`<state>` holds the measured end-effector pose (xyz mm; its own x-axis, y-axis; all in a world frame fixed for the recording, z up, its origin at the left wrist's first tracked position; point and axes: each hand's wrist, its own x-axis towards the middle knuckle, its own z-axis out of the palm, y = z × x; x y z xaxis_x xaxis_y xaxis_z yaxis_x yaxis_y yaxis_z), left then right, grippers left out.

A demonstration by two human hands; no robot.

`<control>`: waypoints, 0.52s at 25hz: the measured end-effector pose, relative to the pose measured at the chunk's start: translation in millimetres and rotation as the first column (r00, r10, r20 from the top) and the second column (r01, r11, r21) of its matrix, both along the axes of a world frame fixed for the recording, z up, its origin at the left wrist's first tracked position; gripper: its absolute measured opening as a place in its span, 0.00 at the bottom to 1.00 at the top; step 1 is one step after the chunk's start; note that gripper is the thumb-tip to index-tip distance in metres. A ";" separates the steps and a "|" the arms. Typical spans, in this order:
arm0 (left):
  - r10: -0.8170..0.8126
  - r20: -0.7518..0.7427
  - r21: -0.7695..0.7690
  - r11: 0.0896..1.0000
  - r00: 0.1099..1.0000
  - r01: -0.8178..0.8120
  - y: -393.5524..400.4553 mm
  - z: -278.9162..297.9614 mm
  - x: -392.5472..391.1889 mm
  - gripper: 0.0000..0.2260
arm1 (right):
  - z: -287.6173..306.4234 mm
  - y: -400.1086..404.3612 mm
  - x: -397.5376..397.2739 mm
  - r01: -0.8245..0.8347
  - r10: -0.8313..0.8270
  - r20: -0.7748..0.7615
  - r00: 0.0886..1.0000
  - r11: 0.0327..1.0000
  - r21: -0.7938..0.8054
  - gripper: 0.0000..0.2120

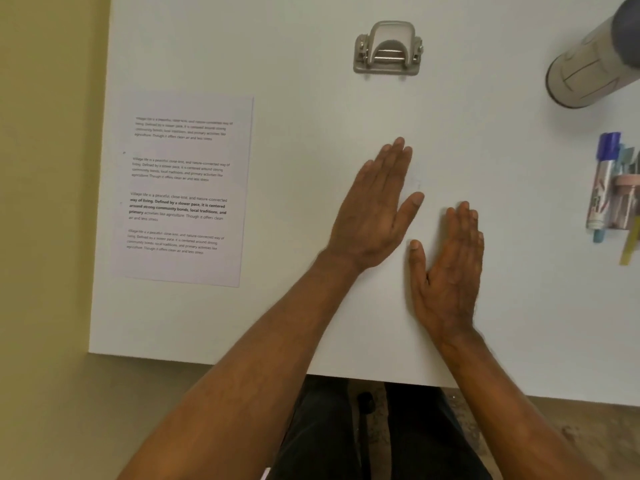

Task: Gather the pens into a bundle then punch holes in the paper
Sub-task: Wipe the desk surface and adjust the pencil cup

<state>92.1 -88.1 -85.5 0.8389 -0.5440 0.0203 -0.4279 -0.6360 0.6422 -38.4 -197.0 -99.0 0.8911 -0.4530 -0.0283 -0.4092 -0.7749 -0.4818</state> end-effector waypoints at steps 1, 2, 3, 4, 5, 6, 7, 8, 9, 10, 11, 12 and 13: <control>0.021 -0.009 -0.097 0.995 1.000 -0.021 5.9 2.2 1.7 0.27 | -0.2 4.1 4.2 0.014 -0.014 -0.001 1.000 1.000 -0.003 0.34; 0.084 0.000 -0.138 0.987 0.996 -0.083 13.3 3.5 4.8 0.26 | -0.1 8.5 10.9 0.024 -0.024 0.000 1.000 1.000 -0.011 0.35; 0.169 0.022 -0.115 0.980 0.985 -0.165 22.3 3.7 9.5 0.25 | -0.1 13.7 21.0 0.021 -0.021 0.004 1.000 1.000 -0.023 0.36; 0.242 0.053 -0.042 0.970 0.969 -0.240 31.8 2.6 14.3 0.25 | 0.0 18.4 33.9 0.006 -0.006 0.008 1.000 0.999 -0.038 0.38; 0.286 0.090 0.061 0.954 0.954 -0.292 40.4 0.2 19.0 0.26 | 0.0 22.3 48.8 -0.013 0.013 0.008 1.000 0.999 -0.052 0.39; 0.299 0.128 0.167 0.933 0.946 -0.318 47.7 -2.7 22.4 0.26 | 0.6 25.6 65.2 -0.028 0.028 0.005 1.000 0.998 -0.063 0.41; 0.286 0.159 0.245 0.916 0.945 -0.318 51.1 -6.3 23.6 0.27 | 1.3 25.9 81.3 -0.034 0.035 0.002 0.999 0.997 -0.067 0.42; 0.255 0.183 0.290 0.909 0.950 -0.300 52.9 -9.3 23.6 0.27 | 2.1 26.1 96.2 -0.037 0.037 0.000 0.999 0.998 -0.059 0.42; 0.218 0.197 0.307 0.912 0.956 -0.271 52.9 -11.6 23.0 0.26 | 2.8 26.1 109.1 -0.036 0.036 -0.003 0.999 0.998 -0.050 0.42; 0.187 0.204 0.310 0.919 0.961 -0.244 51.8 -13.5 22.3 0.26 | 4.3 25.6 120.0 -0.035 0.035 -0.010 0.999 0.998 -0.047 0.40; 0.167 0.207 0.313 0.922 0.964 -0.228 51.5 -14.6 21.8 0.26 | 6.8 26.2 129.5 -0.037 0.037 -0.006 0.999 0.999 -0.035 0.38; 0.159 0.207 0.323 0.920 0.965 -0.221 51.1 -14.9 21.5 0.26 | 10.3 25.9 137.5 -0.044 0.044 0.020 0.999 0.999 -0.002 0.34; 0.156 0.208 0.339 0.915 0.966 -0.221 51.1 -14.4 21.4 0.26 | 13.6 25.2 143.1 -0.049 0.043 0.075 0.996 0.996 0.069 0.31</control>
